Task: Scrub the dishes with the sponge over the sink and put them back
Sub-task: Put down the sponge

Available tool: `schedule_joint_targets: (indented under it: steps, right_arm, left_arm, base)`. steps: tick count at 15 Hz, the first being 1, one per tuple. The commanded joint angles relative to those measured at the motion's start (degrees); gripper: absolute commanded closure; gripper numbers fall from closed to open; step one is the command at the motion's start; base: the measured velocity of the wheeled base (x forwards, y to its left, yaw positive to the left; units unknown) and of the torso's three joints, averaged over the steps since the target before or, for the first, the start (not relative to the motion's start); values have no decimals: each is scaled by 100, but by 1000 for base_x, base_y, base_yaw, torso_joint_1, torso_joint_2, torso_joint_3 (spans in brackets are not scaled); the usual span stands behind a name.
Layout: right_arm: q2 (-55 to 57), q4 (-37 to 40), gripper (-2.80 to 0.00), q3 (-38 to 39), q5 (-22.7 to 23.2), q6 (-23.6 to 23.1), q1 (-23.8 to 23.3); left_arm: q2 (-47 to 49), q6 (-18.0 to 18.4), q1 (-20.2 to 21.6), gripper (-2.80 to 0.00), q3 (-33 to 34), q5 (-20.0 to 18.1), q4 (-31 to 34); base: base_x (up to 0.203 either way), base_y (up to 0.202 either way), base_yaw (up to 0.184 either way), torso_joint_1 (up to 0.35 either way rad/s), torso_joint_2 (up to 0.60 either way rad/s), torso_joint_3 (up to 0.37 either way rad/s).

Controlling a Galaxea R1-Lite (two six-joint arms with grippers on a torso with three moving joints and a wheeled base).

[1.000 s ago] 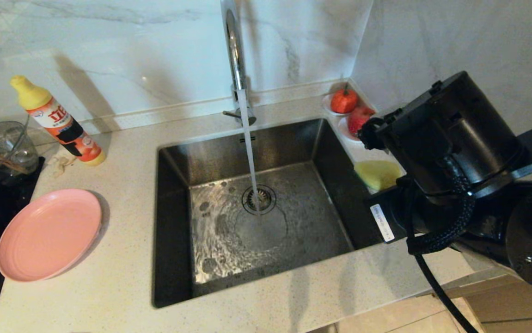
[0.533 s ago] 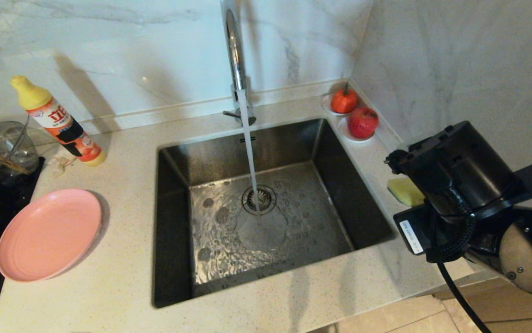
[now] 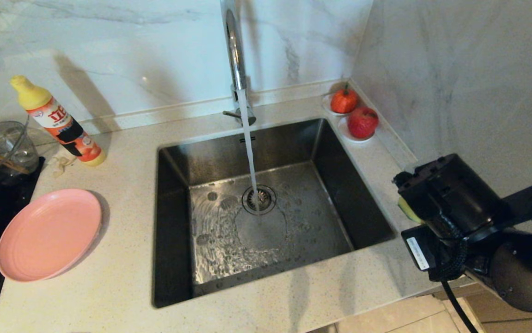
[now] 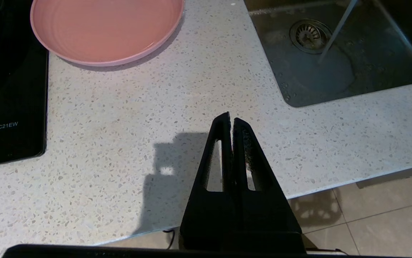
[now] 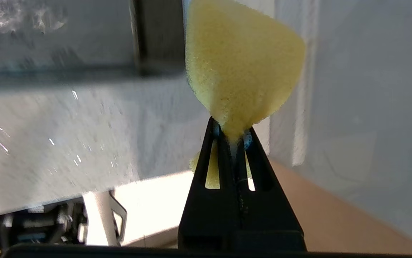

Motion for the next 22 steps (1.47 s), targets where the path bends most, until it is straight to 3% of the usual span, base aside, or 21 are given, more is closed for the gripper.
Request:
schedule_joint_targets:
  steps: [1, 6, 11, 17, 22]
  right_arm:
    - [138, -283, 0, 449, -26, 21, -10]
    - [178, -1053, 0, 1061, 41, -3, -248]
    - [36, -2011, 0, 1865, 453, -240, -562]
    - [68, -3971, 0, 2794, 634, -1213, -746]
    - [167, -4101, 0, 3007, 657, -1270, -997]
  left_arm:
    - [-2, -2, 4, 0, 0, 1, 0]
    - [-2, -2, -5, 0, 0, 1, 0]
    - [-2, -2, -5, 0, 0, 1, 0]
    - [-2, -2, -5, 0, 0, 1, 0]
    - [-8, -2, 1, 0, 0, 1, 3]
  base:
    - [0, 0, 0, 0, 0, 0]
    - [0, 0, 0, 0, 0, 0]
    - [0, 0, 0, 0, 0, 0]
    - [0, 0, 0, 0, 0, 0]
    - [0, 0, 0, 0, 0, 0]
